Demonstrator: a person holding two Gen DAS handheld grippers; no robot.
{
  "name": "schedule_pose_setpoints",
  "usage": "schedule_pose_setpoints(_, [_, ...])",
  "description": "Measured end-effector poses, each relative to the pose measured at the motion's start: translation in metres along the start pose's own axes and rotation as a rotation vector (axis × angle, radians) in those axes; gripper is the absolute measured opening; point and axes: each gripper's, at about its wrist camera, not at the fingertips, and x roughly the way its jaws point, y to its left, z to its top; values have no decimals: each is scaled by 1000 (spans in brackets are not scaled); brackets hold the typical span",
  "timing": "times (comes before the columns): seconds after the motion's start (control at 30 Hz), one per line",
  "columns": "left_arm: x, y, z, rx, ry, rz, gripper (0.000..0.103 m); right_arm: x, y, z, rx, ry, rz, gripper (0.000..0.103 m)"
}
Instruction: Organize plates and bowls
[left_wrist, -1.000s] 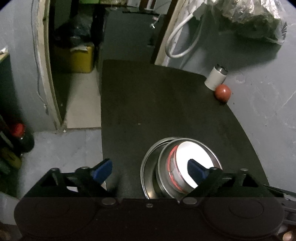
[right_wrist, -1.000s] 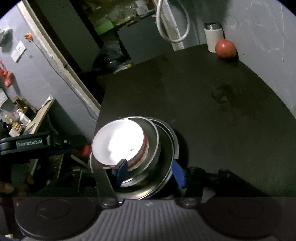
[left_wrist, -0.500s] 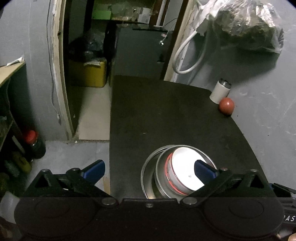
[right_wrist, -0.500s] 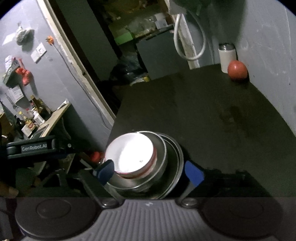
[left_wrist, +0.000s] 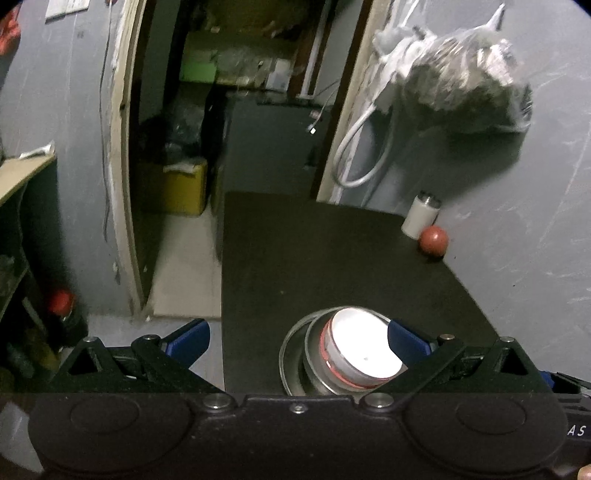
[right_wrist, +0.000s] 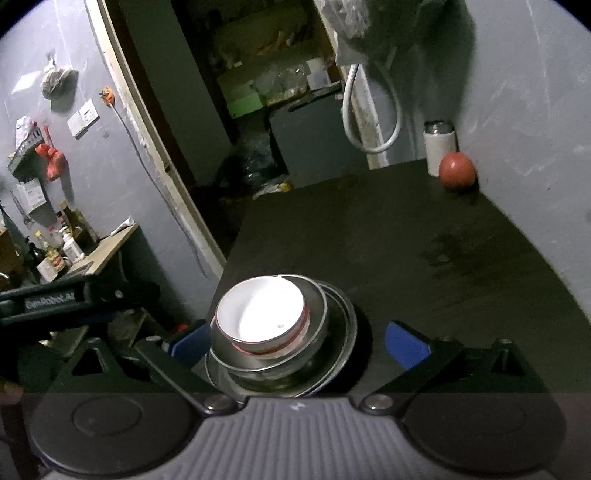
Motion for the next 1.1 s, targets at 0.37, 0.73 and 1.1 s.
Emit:
schedule_pose_setpoints(0.37, [-35, 25, -24, 47, -9, -78, 102, -41, 26, -24, 27, -94, -151, 103])
schedule_pose_setpoints(0.73, [-98, 65, -66, 112, -12, -181, 102, -97, 84, -81, 90, -152, -306, 103])
schedule_pose_setpoints(1.1, [-120, 85, -86, 171, 30, -159, 102, -131, 121, -118, 70, -166, -394, 103])
